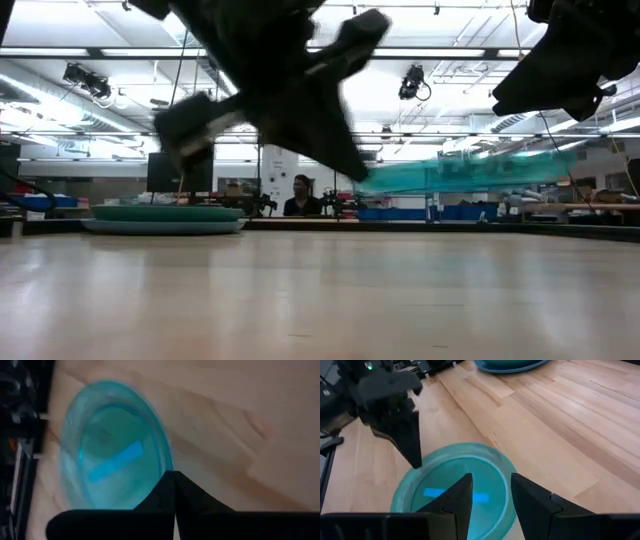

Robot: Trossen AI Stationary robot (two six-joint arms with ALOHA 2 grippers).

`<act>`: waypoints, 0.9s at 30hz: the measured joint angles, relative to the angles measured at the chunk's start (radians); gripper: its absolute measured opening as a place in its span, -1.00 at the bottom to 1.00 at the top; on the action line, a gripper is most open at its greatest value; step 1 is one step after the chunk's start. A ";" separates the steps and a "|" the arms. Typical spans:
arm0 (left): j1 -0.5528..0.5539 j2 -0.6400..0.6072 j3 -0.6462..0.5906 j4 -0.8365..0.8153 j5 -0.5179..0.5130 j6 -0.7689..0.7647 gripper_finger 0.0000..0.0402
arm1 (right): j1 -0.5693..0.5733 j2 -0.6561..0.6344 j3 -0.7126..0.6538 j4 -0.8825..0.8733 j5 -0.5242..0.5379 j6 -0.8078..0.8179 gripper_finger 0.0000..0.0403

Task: Stack plastic plates
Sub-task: Stack the small blue plate on the small green plate

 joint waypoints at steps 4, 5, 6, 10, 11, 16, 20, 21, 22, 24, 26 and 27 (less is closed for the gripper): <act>0.003 -0.057 -0.001 -0.136 -0.055 -0.060 -0.99 | -0.004 0.000 0.000 -0.005 0.025 -0.020 -0.28; 0.006 -0.072 -0.001 -0.166 -0.061 -0.087 -1.00 | -0.009 0.000 0.000 -0.007 0.033 -0.031 -0.28; 0.006 -0.091 -0.001 -0.195 -0.074 -0.119 -1.00 | -0.012 0.000 0.000 -0.002 0.041 -0.042 -0.28; 0.007 -0.151 -0.001 -0.325 -0.132 -0.242 -1.00 | -0.032 0.000 0.000 0.038 0.047 -0.093 -0.28; 0.007 -0.164 -0.001 -0.336 -0.148 -0.276 -1.00 | -0.039 0.000 0.000 0.053 0.047 -0.108 -0.28; 0.011 -0.219 -0.001 -0.493 -0.189 -0.444 -1.00 | -0.071 0.001 0.000 0.148 0.045 -0.230 -0.28; 0.033 -0.232 -0.005 -0.648 -0.248 -0.592 -1.00 | -0.102 0.001 0.000 0.216 0.034 -0.351 -0.28; 0.038 -0.234 -0.010 -0.674 -0.269 -0.626 -1.00 | -0.112 0.001 0.000 0.230 0.026 -0.382 -0.28; 0.043 -0.235 -0.019 -0.705 -0.293 -0.659 -1.00 | -0.123 0.001 0.000 0.241 0.020 -0.412 -0.28; 0.054 -0.235 -0.033 -0.754 -0.322 -0.722 -1.00 | -0.148 0.001 0.000 0.260 -0.007 -0.468 -0.28; 0.067 -0.235 -0.042 -0.771 -0.336 -0.783 -1.00 | -0.178 0.001 0.000 0.268 -0.041 -0.523 -0.28; 0.073 -0.235 -0.047 -0.782 -0.338 -0.808 -1.00 | -0.194 0.001 0.000 0.279 -0.058 -0.545 -0.28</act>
